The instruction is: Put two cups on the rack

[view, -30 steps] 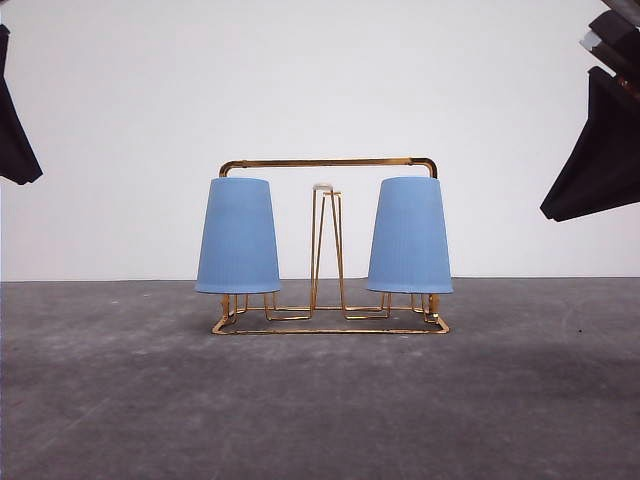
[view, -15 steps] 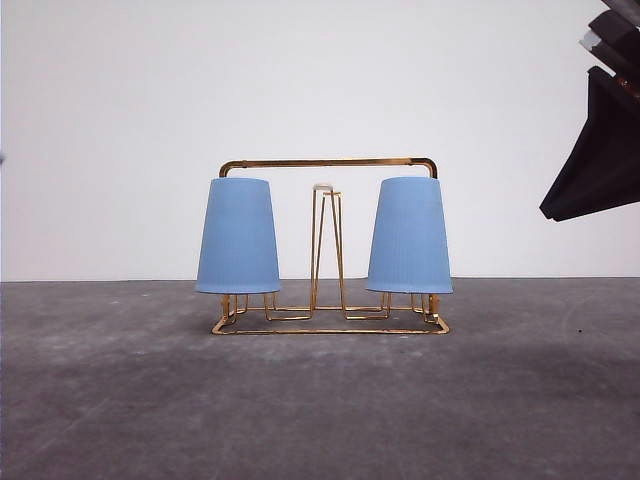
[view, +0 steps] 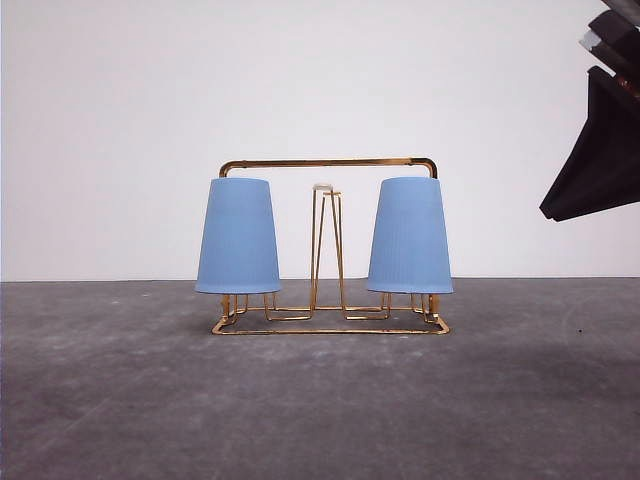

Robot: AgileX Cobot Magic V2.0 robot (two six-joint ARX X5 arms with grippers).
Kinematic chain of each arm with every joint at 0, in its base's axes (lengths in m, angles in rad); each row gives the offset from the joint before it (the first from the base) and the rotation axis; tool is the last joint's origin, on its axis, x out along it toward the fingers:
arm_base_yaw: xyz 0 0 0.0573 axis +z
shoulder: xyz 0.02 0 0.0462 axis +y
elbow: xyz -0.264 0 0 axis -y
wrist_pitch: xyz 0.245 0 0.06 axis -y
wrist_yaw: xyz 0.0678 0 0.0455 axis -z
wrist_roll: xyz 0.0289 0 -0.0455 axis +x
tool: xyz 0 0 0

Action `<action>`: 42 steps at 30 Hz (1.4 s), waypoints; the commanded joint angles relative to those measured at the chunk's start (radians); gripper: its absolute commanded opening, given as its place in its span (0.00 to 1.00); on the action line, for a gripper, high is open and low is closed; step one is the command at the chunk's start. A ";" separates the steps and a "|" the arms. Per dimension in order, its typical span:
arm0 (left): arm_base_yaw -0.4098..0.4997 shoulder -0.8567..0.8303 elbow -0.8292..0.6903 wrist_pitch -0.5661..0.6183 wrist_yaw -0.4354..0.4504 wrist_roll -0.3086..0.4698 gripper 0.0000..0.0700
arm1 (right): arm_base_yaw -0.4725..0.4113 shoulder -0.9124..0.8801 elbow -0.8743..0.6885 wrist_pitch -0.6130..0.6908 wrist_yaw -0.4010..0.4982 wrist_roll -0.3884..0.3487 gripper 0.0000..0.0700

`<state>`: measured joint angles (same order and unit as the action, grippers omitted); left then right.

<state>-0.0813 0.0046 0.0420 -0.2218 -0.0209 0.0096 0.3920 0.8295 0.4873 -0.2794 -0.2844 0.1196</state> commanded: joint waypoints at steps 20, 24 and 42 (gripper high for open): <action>0.003 0.000 -0.029 0.035 0.001 -0.003 0.00 | 0.005 0.005 0.010 0.017 0.000 0.000 0.06; 0.003 0.000 -0.029 0.035 0.001 -0.002 0.00 | 0.004 0.000 0.010 0.015 0.004 -0.027 0.06; 0.003 0.000 -0.029 0.035 0.001 -0.003 0.00 | -0.288 -0.709 -0.450 0.175 0.300 -0.033 0.06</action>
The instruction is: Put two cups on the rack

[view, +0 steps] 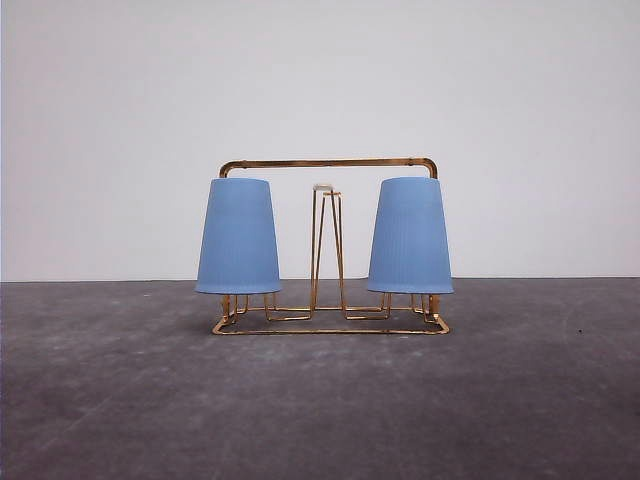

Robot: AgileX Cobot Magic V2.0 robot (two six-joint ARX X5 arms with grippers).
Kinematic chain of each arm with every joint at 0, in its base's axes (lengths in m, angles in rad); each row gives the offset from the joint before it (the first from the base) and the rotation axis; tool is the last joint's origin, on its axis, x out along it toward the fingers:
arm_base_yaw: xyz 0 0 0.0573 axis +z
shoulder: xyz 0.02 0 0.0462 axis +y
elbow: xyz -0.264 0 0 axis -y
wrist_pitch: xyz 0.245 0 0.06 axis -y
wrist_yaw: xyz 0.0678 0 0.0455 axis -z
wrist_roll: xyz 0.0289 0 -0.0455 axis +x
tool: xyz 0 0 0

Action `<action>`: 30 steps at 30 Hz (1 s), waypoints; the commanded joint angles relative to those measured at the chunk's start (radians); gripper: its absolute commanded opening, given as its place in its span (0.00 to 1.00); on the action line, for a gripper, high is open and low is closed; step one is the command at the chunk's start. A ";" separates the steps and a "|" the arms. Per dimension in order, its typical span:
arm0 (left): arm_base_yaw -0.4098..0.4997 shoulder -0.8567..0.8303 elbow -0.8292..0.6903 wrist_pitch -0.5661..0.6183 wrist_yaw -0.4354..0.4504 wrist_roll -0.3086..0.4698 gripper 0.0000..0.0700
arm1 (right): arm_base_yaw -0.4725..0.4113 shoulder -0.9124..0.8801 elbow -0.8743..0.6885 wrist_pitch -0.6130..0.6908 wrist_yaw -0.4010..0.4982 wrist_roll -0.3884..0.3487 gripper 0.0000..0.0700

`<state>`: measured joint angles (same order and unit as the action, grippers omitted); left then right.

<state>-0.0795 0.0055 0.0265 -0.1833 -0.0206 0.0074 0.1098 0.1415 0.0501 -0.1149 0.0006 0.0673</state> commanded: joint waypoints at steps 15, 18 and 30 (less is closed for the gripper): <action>0.001 -0.001 -0.014 -0.004 0.001 0.000 0.00 | -0.053 -0.138 -0.038 -0.049 0.024 0.010 0.06; 0.001 -0.001 -0.014 -0.004 0.001 0.000 0.00 | -0.053 -0.138 -0.038 -0.041 0.026 0.010 0.06; 0.001 -0.001 -0.014 -0.003 0.001 0.000 0.00 | -0.053 -0.138 -0.038 -0.042 0.026 0.010 0.06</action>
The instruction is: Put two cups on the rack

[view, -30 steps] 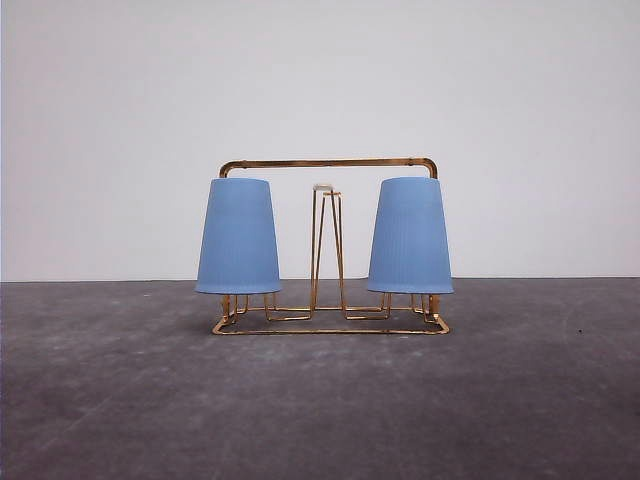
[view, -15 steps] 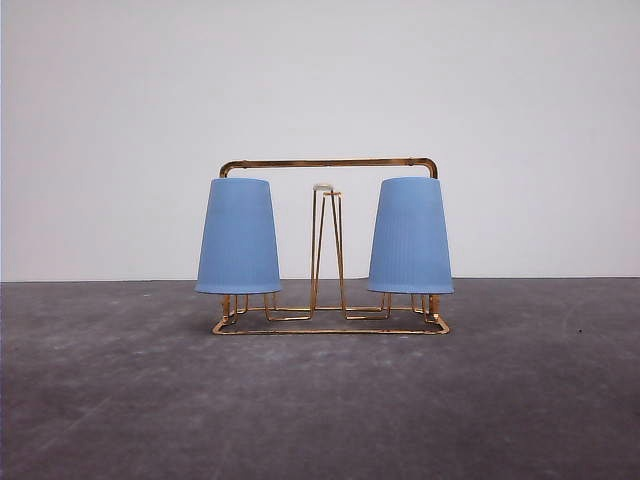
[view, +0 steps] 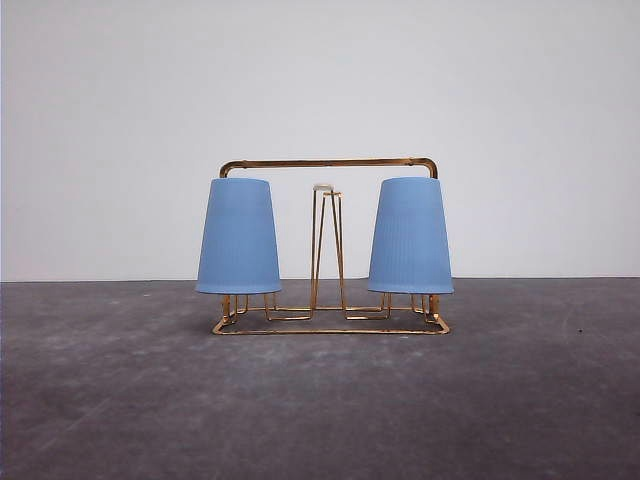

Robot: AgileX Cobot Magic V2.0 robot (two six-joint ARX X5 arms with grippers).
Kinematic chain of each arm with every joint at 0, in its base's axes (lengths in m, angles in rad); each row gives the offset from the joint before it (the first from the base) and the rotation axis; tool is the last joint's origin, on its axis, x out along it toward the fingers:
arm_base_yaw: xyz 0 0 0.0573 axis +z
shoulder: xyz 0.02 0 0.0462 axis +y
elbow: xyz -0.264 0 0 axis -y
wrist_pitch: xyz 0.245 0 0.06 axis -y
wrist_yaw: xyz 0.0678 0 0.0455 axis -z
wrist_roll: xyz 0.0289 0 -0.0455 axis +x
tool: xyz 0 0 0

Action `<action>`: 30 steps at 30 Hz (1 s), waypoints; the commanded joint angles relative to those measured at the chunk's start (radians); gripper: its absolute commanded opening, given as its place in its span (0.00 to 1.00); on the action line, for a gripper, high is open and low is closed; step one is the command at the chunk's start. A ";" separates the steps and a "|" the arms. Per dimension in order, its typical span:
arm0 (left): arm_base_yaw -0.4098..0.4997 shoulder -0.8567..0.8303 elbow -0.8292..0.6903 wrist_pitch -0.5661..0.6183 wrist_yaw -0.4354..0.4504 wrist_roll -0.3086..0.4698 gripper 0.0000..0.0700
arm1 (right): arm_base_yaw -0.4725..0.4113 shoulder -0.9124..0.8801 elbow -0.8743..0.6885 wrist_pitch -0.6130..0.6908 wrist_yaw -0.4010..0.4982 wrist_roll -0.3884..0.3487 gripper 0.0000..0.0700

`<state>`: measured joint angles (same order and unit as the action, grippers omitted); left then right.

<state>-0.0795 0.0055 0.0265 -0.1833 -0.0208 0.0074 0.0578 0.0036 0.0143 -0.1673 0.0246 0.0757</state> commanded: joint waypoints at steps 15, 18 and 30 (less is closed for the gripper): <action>0.001 -0.001 -0.014 -0.004 0.001 0.000 0.00 | -0.001 0.000 -0.002 0.010 0.002 0.002 0.06; 0.001 -0.001 -0.014 -0.004 0.001 0.000 0.00 | -0.001 0.000 -0.002 0.010 0.002 0.002 0.06; 0.001 -0.001 -0.014 -0.004 0.001 0.000 0.00 | -0.001 0.000 -0.002 0.010 0.002 0.002 0.06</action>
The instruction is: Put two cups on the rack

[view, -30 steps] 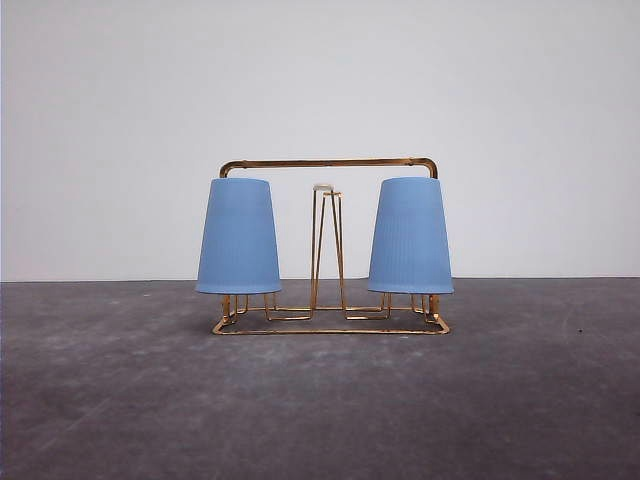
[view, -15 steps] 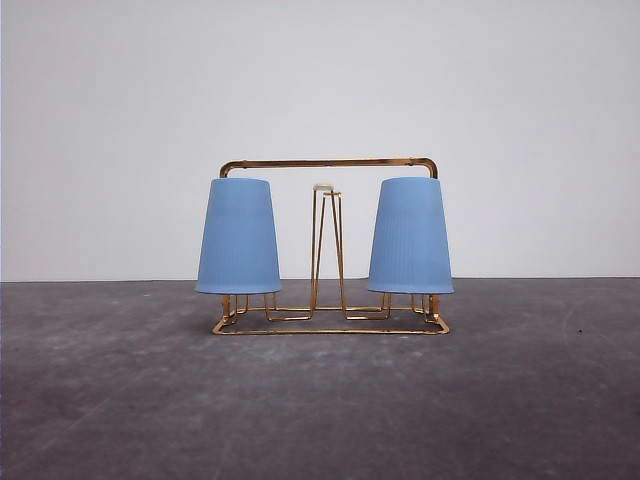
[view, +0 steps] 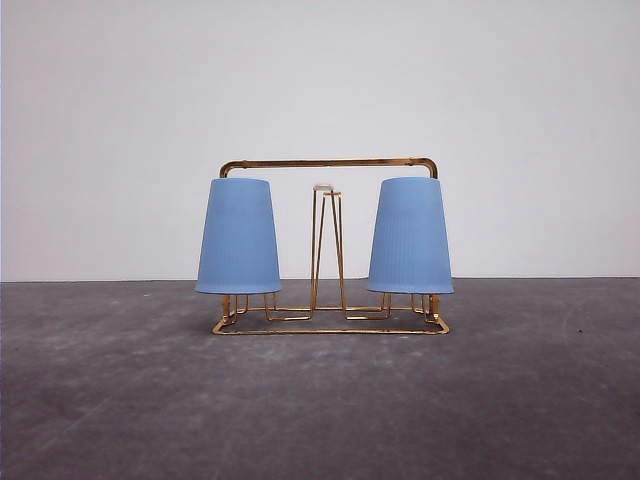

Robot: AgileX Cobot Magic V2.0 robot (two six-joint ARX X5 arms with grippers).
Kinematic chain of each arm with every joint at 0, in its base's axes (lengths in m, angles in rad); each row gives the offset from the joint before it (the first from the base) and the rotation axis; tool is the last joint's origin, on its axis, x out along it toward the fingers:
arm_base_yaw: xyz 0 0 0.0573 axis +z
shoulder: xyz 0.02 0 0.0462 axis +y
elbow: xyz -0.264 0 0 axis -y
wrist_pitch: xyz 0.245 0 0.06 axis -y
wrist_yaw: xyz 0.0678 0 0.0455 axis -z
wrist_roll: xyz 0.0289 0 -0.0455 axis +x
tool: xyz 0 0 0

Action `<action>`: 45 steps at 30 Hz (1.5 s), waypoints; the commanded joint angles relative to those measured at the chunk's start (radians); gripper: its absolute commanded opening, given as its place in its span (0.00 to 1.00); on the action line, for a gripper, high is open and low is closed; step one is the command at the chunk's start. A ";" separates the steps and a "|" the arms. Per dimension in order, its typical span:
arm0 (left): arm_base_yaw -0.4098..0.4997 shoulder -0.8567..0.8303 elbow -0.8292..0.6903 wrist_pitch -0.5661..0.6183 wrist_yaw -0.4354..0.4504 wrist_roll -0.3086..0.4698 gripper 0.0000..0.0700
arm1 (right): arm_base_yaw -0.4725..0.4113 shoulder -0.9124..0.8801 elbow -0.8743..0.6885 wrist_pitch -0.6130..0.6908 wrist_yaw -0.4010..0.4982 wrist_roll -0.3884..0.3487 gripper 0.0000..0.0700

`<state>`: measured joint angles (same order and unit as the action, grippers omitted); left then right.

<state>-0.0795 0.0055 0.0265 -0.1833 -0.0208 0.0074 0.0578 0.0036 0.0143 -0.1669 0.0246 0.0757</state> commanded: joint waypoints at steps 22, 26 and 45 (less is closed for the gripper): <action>0.001 -0.001 -0.014 -0.004 0.001 0.000 0.00 | -0.001 0.000 -0.002 0.010 0.002 0.002 0.06; 0.001 -0.001 -0.014 -0.003 0.001 0.000 0.00 | -0.001 0.000 -0.002 0.010 0.002 0.002 0.06; 0.001 -0.001 -0.014 -0.004 0.001 0.000 0.00 | -0.001 0.000 -0.002 0.010 0.002 0.002 0.06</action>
<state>-0.0795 0.0055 0.0265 -0.1833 -0.0208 0.0074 0.0578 0.0036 0.0143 -0.1669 0.0246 0.0755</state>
